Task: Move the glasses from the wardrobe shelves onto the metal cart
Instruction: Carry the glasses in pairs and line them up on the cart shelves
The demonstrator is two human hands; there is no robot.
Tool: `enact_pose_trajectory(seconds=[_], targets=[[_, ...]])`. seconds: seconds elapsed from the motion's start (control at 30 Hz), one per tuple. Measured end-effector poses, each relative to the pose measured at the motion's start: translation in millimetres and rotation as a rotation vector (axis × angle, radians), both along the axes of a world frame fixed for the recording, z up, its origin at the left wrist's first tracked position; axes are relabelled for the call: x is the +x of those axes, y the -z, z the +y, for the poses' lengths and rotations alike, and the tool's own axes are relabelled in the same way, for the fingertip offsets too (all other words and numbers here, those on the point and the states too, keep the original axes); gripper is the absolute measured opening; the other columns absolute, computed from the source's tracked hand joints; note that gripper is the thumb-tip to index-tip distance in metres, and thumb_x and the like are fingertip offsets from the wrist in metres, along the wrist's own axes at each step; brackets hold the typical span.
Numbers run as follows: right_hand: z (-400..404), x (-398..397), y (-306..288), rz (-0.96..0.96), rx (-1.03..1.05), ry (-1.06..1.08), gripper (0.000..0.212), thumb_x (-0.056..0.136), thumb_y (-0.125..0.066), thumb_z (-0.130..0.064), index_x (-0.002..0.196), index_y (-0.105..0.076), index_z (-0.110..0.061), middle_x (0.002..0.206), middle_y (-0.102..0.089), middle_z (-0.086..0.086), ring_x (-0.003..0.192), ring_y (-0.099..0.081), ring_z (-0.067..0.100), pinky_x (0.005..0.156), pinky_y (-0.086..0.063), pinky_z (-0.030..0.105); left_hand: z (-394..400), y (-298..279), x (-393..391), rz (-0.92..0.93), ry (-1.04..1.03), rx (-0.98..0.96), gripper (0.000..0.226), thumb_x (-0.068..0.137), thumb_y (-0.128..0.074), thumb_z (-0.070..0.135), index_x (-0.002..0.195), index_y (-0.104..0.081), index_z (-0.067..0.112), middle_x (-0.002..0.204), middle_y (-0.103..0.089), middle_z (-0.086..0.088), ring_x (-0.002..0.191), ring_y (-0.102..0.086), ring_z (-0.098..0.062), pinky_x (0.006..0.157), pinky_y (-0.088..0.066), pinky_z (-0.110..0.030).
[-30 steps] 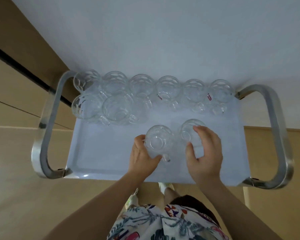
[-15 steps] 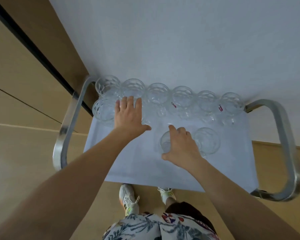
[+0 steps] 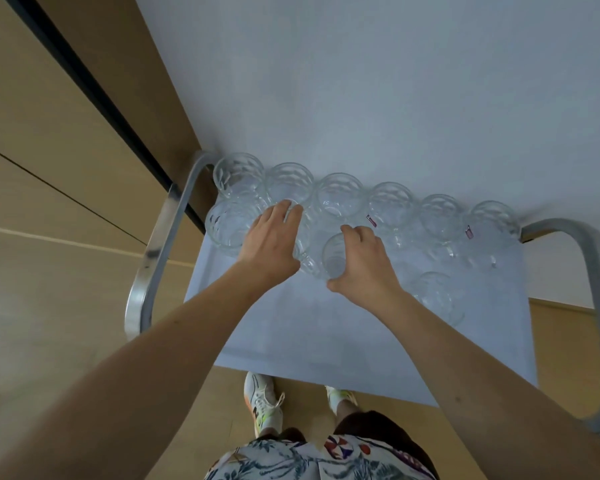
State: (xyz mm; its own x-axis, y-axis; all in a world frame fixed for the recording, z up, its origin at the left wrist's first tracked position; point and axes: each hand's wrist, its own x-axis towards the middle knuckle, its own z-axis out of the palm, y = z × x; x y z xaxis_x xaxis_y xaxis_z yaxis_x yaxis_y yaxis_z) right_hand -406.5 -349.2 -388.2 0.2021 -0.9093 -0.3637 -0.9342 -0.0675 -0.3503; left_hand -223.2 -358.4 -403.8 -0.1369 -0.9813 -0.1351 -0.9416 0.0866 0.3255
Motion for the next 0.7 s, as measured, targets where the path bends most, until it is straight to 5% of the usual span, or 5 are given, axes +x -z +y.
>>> enact_pose_trajectory(seconds=[0.4, 0.57, 0.7], targets=[[-21, -1, 10, -0.235, -0.122, -0.028, 0.105, 0.062, -0.096, -0.029, 0.150, -0.039, -0.019, 0.141, -0.031, 0.007, 0.131, -0.038, 0.025, 0.106, -0.042, 0.035, -1, -4, -1, -0.049, 0.010, 0.043, 0.099, 0.076, -0.085, 0.037, 0.153, -0.028, 0.015, 0.162, -0.024, -0.009, 0.147, -0.027, -0.031, 0.119, -0.028, -0.040], [-13, -20, 4, -0.095, -0.232, -0.040, 0.098, 0.061, -0.092, -0.048, 0.144, -0.049, -0.016, 0.145, -0.042, 0.012, 0.137, -0.038, 0.037, 0.115, -0.032, 0.050, -1, -10, -23, -0.172, 0.100, 0.092, 0.094, 0.076, -0.069, 0.032, 0.156, -0.020, 0.020, 0.165, -0.010, -0.011, 0.145, -0.013, -0.045, 0.123, -0.012, -0.055], [11, -68, -6, 0.163, -0.292, 0.154, 0.090, 0.077, -0.077, -0.058, 0.149, -0.042, -0.017, 0.152, -0.039, 0.017, 0.145, -0.026, 0.044, 0.118, -0.022, 0.061, -4, -17, -41, -0.160, 0.139, 0.036, 0.085, 0.073, -0.058, 0.030, 0.152, -0.028, 0.021, 0.164, -0.015, -0.010, 0.150, -0.009, -0.038, 0.122, -0.002, -0.060]])
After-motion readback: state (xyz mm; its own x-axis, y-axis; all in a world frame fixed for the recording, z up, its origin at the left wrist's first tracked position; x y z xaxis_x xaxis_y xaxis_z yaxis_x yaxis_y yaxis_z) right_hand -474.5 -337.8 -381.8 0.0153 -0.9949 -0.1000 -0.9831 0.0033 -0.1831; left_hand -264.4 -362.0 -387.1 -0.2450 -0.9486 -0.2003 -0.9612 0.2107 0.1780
